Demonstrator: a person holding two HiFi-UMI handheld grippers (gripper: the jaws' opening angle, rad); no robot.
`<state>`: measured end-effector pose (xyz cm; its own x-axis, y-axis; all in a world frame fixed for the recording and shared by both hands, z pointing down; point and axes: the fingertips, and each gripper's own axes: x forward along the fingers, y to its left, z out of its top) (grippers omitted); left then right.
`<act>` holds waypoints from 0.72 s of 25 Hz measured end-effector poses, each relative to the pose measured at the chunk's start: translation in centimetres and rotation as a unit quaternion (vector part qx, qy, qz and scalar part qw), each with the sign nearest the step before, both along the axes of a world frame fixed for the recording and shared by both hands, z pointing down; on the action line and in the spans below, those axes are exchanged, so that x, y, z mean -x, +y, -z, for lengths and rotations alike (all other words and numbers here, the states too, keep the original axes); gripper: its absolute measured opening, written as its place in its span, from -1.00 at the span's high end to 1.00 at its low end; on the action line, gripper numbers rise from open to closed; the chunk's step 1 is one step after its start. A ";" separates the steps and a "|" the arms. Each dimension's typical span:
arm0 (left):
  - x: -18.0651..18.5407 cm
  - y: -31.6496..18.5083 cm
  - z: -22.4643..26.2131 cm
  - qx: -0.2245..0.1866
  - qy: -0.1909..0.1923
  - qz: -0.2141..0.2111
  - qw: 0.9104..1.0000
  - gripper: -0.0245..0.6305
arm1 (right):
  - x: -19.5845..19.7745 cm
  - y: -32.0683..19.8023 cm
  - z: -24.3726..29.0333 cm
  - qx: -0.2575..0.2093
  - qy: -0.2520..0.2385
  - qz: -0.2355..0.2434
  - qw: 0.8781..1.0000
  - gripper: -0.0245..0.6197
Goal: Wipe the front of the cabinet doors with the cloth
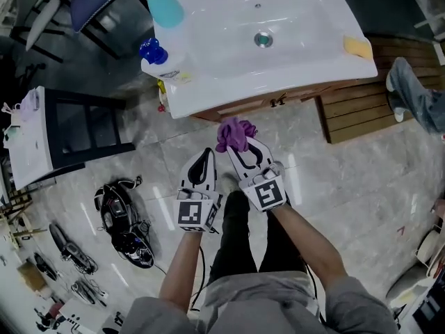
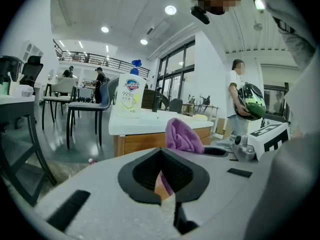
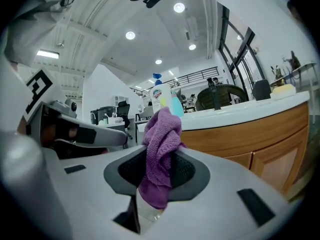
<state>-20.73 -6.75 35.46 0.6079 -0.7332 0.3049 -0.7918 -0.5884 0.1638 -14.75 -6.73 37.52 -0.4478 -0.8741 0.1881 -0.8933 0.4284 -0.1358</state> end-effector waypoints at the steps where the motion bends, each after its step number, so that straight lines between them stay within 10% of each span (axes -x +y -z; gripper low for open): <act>1: 0.1 -0.2 -0.5 0.000 -0.002 0.003 1.000 0.90 | 0.3 -0.2 -0.6 -0.001 0.000 0.003 1.000 0.63; 18: 2.2 -1.6 -7.1 0.007 -0.012 0.006 1.000 0.90 | 3.9 -0.2 -7.9 -0.001 -0.003 0.028 1.000 0.63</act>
